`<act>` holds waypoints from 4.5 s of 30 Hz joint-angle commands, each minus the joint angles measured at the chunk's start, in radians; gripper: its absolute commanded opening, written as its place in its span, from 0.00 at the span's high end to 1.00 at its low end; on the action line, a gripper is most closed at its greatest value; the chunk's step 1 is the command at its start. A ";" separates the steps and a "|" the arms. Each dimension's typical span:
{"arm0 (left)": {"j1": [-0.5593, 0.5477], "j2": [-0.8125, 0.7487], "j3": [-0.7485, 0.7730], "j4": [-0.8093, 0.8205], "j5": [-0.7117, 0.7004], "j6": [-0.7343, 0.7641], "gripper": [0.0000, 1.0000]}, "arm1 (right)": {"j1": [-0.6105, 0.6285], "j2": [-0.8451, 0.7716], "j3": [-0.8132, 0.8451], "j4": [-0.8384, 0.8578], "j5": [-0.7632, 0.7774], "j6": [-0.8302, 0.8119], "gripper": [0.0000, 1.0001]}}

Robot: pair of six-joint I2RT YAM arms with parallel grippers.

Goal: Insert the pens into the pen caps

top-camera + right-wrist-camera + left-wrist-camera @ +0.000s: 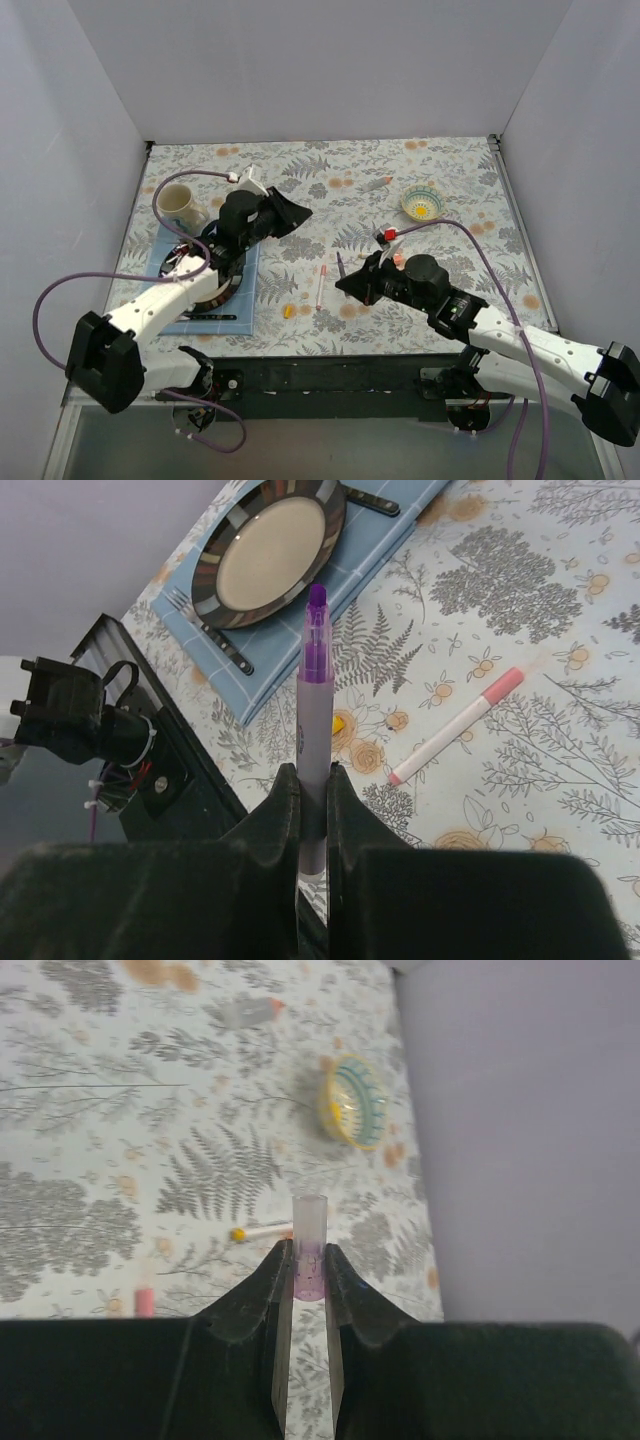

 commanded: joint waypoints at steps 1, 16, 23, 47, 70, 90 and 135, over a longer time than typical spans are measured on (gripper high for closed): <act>-0.011 -0.125 -0.207 0.312 0.175 -0.064 1.00 | 0.001 0.030 -0.032 0.222 -0.098 0.074 0.99; -0.057 -0.379 -0.550 0.771 0.239 -0.186 1.00 | 0.010 0.151 -0.069 0.535 -0.190 0.191 0.99; -0.060 -0.393 -0.558 0.787 0.226 -0.184 1.00 | 0.020 0.200 -0.038 0.576 -0.211 0.211 0.99; -0.071 -0.399 -0.559 0.761 0.202 -0.154 1.00 | 0.040 0.278 0.031 0.595 -0.234 0.231 0.99; -0.077 -0.427 -0.618 0.819 0.225 -0.137 1.00 | 0.041 0.318 0.097 0.555 -0.153 0.220 0.99; -0.077 -0.478 -0.564 0.697 0.143 -0.120 1.00 | 0.053 0.355 0.045 0.619 -0.239 0.245 0.99; -0.077 -0.516 -0.613 0.696 0.171 -0.097 1.00 | 0.055 0.361 0.060 0.621 -0.221 0.256 0.99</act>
